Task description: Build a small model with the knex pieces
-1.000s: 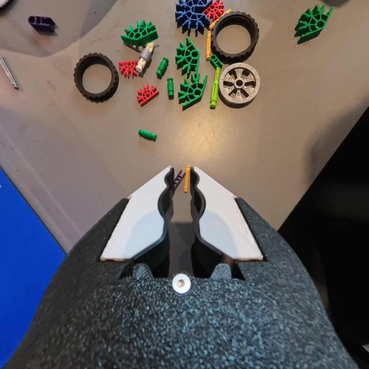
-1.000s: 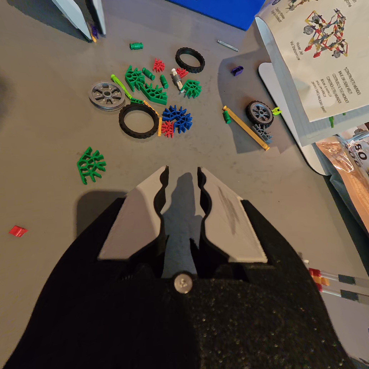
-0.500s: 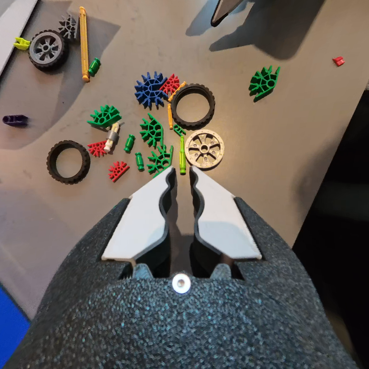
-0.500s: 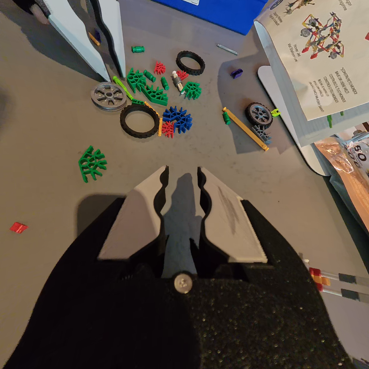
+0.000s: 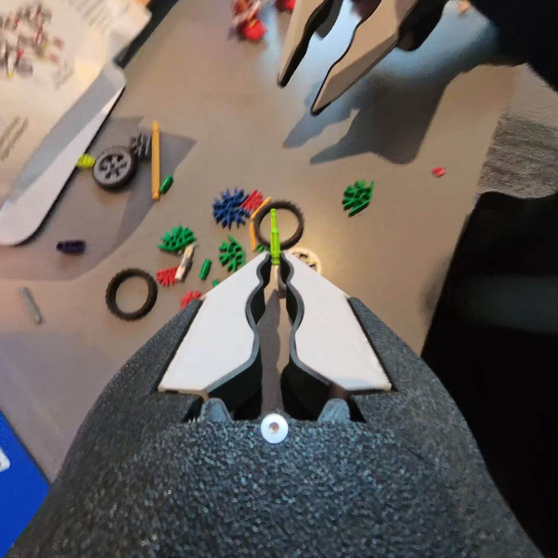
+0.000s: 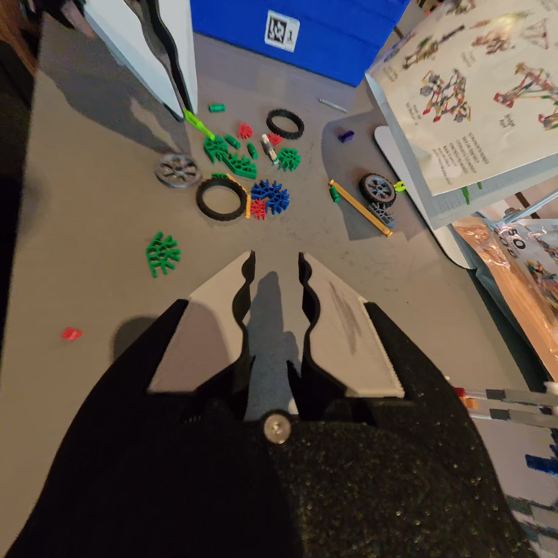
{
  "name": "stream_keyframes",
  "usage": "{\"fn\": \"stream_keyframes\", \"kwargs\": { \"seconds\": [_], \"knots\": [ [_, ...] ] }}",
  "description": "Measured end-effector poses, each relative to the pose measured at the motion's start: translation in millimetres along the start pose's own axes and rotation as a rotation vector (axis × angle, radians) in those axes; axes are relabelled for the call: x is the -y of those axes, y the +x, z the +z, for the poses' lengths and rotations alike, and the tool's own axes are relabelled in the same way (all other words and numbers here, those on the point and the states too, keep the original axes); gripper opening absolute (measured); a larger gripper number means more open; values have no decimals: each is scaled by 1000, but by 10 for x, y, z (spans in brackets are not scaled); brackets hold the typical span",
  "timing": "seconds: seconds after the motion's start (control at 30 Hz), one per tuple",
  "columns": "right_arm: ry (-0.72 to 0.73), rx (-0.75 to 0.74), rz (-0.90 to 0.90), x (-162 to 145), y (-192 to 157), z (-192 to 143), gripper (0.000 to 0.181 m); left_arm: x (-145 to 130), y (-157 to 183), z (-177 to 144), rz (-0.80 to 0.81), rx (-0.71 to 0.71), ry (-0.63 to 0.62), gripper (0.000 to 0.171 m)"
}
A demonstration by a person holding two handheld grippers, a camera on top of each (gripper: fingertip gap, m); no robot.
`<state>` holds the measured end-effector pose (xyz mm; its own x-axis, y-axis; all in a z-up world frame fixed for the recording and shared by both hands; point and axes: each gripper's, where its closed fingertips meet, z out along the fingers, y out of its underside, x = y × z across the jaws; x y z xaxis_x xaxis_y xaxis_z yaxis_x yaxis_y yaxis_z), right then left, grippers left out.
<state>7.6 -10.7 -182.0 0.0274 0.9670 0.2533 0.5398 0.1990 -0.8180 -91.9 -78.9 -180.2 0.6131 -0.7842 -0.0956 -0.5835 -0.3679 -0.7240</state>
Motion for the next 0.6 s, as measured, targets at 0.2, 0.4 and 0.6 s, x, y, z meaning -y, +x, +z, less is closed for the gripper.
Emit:
{"fn": "stream_keyframes", "kwargs": {
  "seconds": [0.2,0.4,0.6],
  "knots": [
    [93,82,-44,240,-407,-203,28,357,474,403,169,-107,7,6],
    [36,107,-118,168,-600,-179,23,467,660,594,248,-141,-3,5],
    [-35,134,-147,7,-658,-88,6,475,686,647,258,-133,-12,5]
  ]
}}
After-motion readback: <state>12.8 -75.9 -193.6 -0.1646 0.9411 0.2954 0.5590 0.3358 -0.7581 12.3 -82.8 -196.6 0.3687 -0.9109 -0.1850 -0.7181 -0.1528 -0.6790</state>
